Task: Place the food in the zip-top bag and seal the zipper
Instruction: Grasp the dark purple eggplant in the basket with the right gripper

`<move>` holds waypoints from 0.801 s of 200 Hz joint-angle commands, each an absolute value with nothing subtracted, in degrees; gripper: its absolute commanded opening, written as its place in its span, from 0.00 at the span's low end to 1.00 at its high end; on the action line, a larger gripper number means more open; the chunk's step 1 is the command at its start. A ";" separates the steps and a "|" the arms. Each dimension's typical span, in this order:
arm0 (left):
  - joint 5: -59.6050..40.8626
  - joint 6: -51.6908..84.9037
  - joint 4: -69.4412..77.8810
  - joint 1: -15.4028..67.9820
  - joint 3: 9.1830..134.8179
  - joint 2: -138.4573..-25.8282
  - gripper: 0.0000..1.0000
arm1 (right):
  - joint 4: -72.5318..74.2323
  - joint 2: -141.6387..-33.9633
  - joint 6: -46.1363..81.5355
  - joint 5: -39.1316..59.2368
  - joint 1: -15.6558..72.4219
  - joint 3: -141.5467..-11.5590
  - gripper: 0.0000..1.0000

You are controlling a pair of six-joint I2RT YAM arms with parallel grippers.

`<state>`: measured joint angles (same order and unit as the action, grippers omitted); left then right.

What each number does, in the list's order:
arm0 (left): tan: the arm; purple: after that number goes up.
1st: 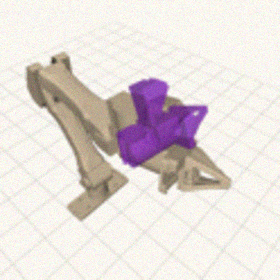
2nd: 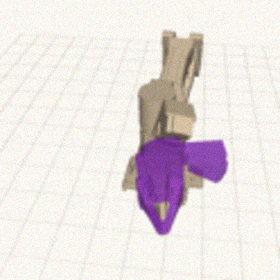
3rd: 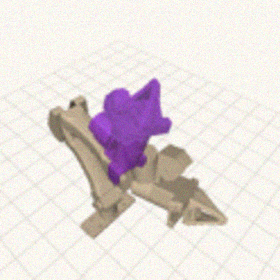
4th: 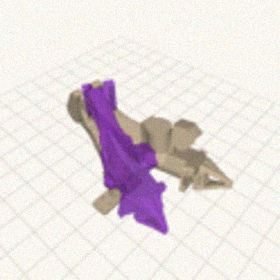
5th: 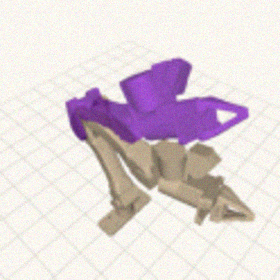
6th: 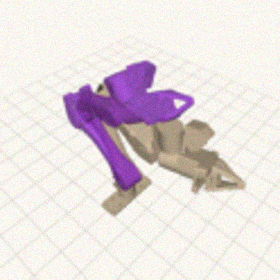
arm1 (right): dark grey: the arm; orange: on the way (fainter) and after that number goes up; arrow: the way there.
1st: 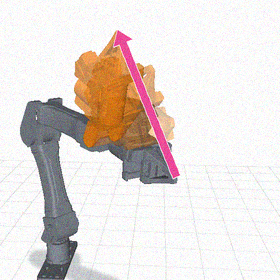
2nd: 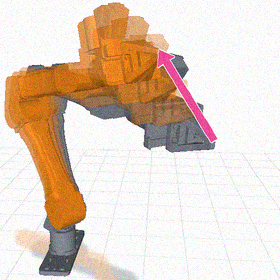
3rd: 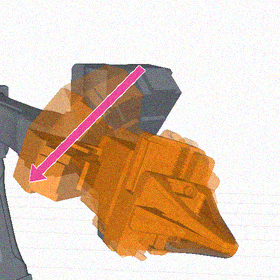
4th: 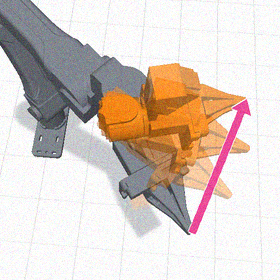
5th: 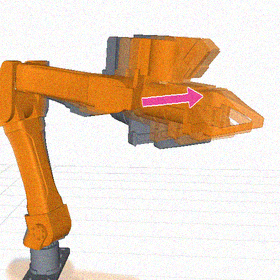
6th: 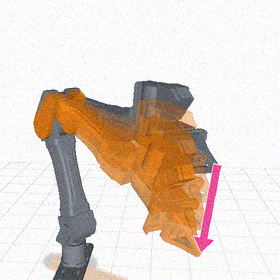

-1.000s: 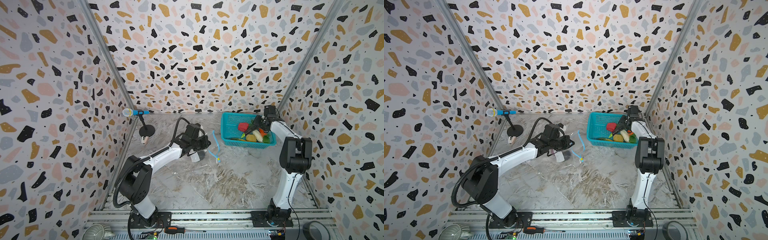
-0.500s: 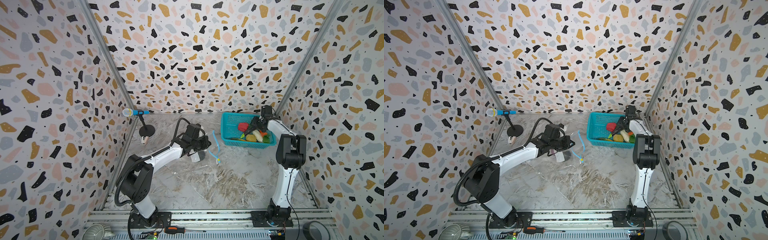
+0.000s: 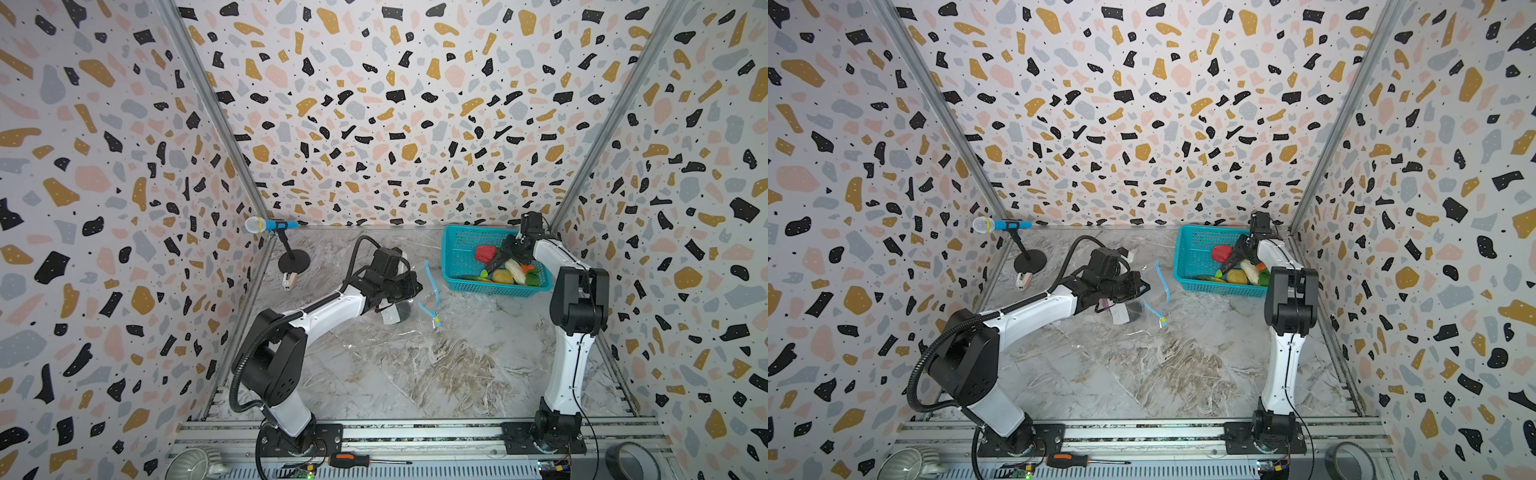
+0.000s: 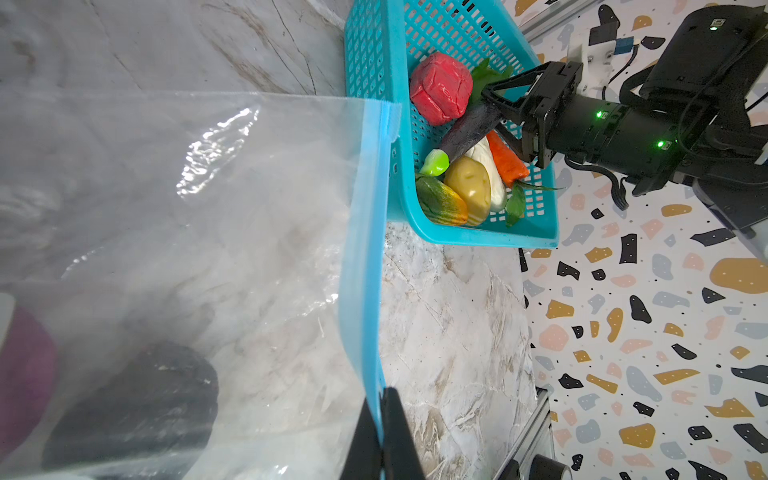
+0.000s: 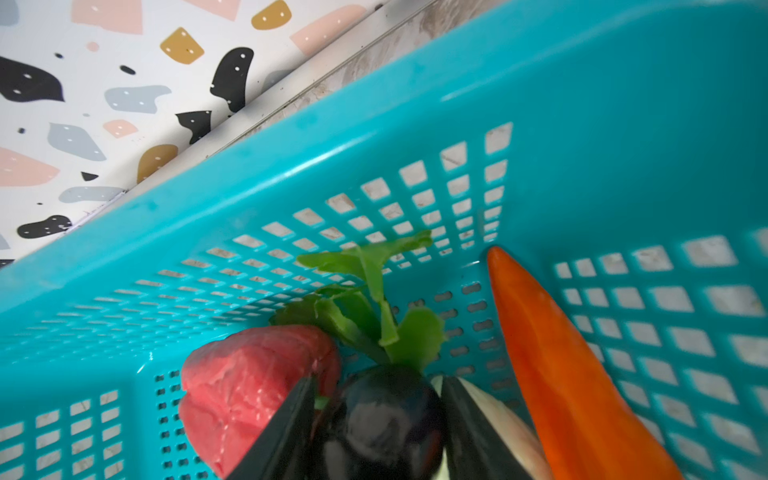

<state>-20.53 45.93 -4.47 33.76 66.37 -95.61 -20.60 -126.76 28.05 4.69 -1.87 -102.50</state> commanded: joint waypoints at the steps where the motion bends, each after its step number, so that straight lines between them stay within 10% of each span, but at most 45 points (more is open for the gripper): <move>1: -21.00 45.97 -2.90 33.40 67.45 -96.33 0.00 | -21.63 -126.23 27.77 6.16 -1.85 -104.34 0.49; 102: -20.92 46.12 -2.64 33.41 67.09 -96.25 0.00 | -21.62 -126.65 29.45 12.52 -2.37 -102.77 0.65; 160: -20.82 46.07 -2.61 33.42 66.86 -96.06 0.00 | -21.73 -127.63 29.55 14.34 -2.46 -102.71 0.57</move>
<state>-20.51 45.93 -4.36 33.74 66.37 -95.64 -20.58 -127.07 29.45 12.88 -2.20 -102.50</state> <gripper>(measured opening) 0.046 0.596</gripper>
